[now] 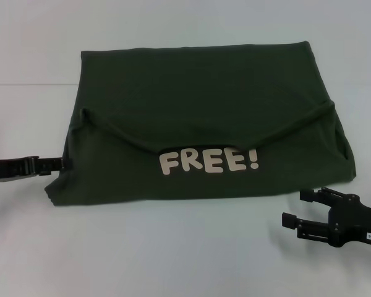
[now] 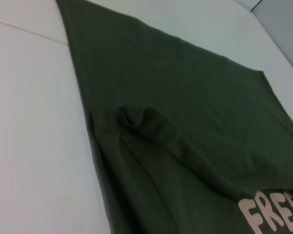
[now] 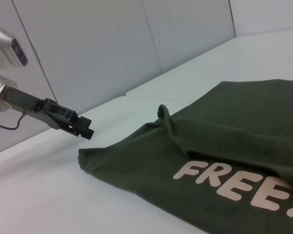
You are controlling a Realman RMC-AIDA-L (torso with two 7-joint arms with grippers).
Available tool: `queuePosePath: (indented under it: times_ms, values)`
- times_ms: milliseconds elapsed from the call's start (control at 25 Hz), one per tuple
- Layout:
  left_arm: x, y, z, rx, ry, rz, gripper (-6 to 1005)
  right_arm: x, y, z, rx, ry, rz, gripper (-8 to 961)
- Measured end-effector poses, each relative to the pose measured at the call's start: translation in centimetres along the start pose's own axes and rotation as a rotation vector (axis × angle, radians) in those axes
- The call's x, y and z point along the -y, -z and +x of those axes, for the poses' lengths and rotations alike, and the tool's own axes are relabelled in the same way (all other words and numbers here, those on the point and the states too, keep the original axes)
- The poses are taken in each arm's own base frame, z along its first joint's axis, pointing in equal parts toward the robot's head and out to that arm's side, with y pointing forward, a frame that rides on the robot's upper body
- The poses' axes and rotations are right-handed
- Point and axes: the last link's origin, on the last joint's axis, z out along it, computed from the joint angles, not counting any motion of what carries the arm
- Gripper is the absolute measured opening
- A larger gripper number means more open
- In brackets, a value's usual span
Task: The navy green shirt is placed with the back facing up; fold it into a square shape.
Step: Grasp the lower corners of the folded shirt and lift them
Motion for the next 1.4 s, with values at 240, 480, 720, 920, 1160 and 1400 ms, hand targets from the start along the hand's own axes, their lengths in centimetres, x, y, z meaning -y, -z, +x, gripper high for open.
queuePosePath:
  times_ms: [240,480,720,920,1160,1400]
  values:
    - [0.1,-0.7,-0.5,0.010,-0.001,0.014,769,0.1,-0.2,-0.2,-0.002,0.000,-0.002,899]
    - [0.6,-0.9,-0.8,-0.003,0.000,0.051,770,0.1,-0.3,-0.3,-0.003,0.002,-0.001,900]
    - [0.3,-1.7,-1.5,0.031,-0.018,0.056,770,0.2,-0.4,-0.3,-0.007,0.000,0.004,899]
    - [0.2,-2.1,-1.6,0.037,-0.024,0.067,770,0.2,-0.6,-0.2,-0.015,-0.001,0.002,899]
    - [0.1,-2.2,-1.7,0.043,-0.021,0.059,767,0.3,-0.6,-0.1,-0.017,-0.001,0.008,899]
    - [-0.4,-2.7,-2.0,0.064,-0.037,0.050,765,0.2,-0.7,-0.2,-0.017,-0.002,0.007,899]
